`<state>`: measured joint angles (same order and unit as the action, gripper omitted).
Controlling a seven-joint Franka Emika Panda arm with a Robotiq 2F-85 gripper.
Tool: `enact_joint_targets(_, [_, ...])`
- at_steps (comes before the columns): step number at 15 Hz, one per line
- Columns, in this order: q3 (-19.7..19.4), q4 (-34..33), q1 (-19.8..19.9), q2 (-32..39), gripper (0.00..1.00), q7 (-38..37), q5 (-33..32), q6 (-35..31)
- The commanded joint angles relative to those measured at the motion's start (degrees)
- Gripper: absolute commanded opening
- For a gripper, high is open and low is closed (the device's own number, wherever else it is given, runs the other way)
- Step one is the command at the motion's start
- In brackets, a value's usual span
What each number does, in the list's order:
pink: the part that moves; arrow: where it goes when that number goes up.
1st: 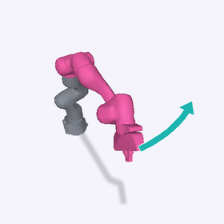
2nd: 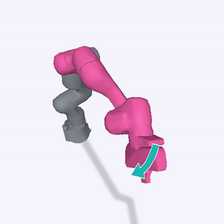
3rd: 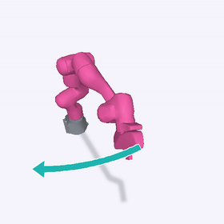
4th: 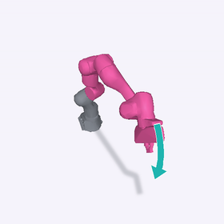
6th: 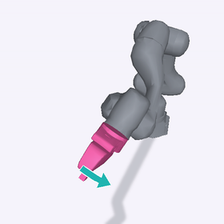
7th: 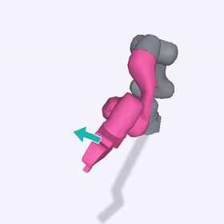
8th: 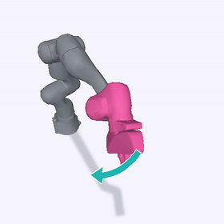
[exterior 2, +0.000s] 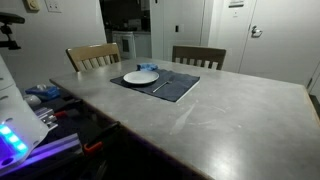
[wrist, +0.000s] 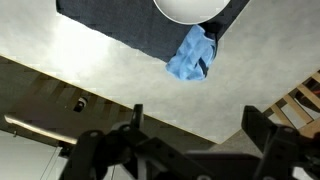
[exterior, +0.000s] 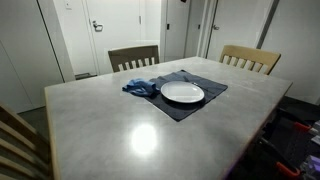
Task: Use the blue towel to wipe the white plate
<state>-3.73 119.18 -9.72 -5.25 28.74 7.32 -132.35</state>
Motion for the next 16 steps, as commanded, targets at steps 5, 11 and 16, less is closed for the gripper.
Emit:
enact_joint_targets(5, [4.6, -5.0, 2.5, 6.6, 1.00, 3.3, 6.8, 0.3])
enact_joint_targets(11, [5.4, -7.4, 2.9, 8.7, 1.00, -0.1, 5.3, 2.3])
enact_joint_targets(16, [6.9, -15.3, 3.7, 18.1, 1.00, 0.2, 6.3, 5.8])
